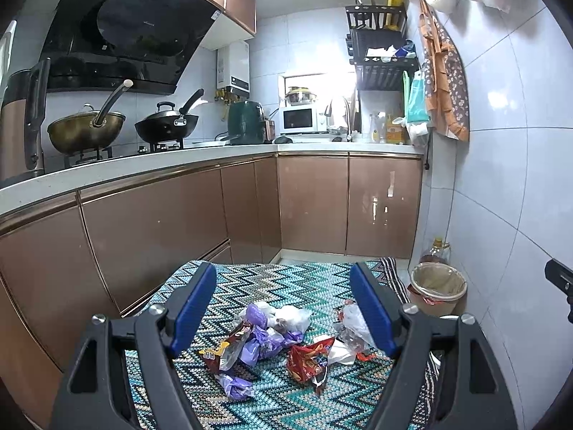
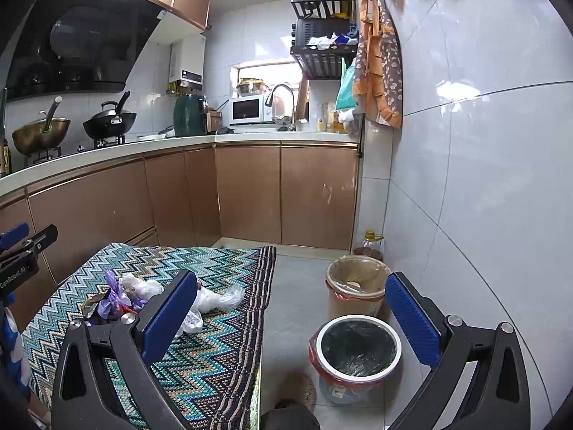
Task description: Collect trash
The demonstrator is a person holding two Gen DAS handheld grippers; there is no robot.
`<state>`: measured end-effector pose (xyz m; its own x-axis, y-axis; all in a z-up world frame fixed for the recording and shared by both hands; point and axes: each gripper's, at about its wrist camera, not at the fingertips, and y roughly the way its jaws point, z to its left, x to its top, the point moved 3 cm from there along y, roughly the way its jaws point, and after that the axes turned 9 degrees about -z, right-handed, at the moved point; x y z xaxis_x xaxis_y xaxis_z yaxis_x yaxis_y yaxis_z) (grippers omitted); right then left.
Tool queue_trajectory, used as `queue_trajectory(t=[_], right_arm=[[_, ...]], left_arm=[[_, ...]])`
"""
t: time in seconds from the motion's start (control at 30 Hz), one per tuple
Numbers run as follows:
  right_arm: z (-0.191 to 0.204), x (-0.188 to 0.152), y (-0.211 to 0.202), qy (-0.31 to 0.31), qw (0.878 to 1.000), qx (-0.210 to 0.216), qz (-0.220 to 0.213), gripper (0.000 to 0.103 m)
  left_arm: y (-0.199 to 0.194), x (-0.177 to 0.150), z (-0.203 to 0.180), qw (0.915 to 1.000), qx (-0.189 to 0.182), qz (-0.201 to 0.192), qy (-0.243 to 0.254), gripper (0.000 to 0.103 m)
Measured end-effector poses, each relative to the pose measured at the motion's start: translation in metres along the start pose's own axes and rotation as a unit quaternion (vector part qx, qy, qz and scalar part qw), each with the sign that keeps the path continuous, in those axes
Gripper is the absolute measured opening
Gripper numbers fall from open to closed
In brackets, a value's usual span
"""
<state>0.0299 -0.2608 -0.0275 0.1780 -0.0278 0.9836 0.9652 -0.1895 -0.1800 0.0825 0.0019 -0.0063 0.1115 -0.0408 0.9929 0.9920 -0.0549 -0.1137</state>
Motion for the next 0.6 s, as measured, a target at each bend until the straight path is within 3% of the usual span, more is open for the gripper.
queue_trajectory(t=[0.43, 0.6], right_arm=[[0.008, 0.002, 0.022, -0.002, 1.000, 0.017, 0.013, 0.103], [0.017, 0.000, 0.040, 0.006, 0.998, 0.052, 0.036, 0.103]], left_arm=[[0.023, 0.001, 0.022, 0.9997, 0.011, 0.013, -0.015, 0.076], [0.036, -0.005, 0.049, 0.9987, 0.030, 0.030, -0.028, 0.076]])
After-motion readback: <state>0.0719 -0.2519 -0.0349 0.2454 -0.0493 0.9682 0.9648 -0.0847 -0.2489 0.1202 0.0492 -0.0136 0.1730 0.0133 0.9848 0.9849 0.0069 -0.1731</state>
